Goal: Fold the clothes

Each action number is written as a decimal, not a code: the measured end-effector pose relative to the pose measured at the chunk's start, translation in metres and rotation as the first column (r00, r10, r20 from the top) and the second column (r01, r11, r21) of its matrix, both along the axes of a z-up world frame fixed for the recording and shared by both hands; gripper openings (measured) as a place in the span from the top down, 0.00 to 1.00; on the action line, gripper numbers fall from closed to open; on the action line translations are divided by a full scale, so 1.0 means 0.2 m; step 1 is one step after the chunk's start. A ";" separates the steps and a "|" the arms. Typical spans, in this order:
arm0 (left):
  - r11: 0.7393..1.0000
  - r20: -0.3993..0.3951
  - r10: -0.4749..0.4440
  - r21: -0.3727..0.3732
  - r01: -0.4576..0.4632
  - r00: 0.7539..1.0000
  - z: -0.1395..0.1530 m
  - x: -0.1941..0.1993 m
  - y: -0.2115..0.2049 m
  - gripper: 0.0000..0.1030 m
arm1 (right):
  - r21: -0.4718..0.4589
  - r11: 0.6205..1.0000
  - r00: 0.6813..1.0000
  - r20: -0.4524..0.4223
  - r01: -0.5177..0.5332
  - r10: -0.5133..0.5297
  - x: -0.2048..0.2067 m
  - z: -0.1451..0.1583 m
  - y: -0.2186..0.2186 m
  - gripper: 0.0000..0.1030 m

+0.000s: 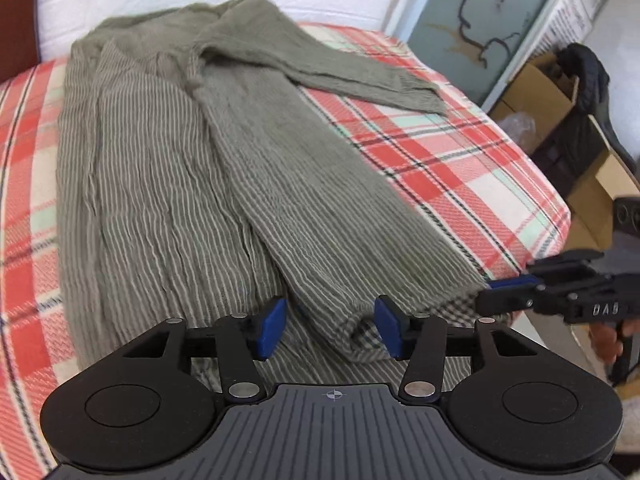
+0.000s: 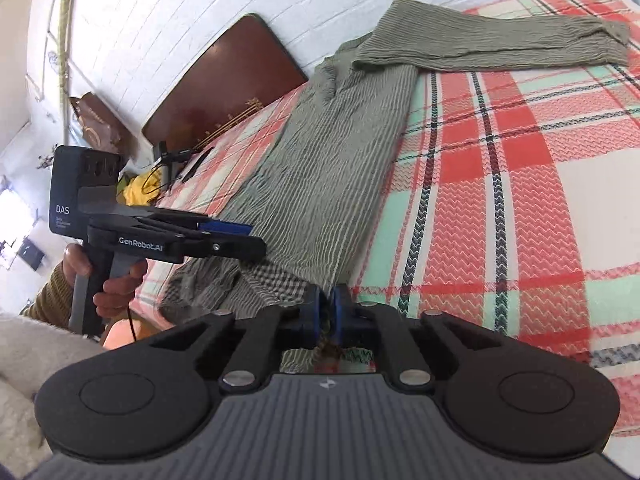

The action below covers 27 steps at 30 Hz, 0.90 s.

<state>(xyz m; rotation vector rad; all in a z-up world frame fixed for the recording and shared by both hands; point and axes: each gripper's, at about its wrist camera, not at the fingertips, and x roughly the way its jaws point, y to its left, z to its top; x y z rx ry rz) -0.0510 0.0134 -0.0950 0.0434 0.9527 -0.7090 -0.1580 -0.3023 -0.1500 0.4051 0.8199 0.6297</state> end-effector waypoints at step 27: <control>0.950 0.378 0.054 0.266 -0.164 0.924 -0.06 1.11 -0.41 0.50 | 0.057 0.997 0.997 0.058 0.053 -0.056 0.57 0.06 0.13 0.52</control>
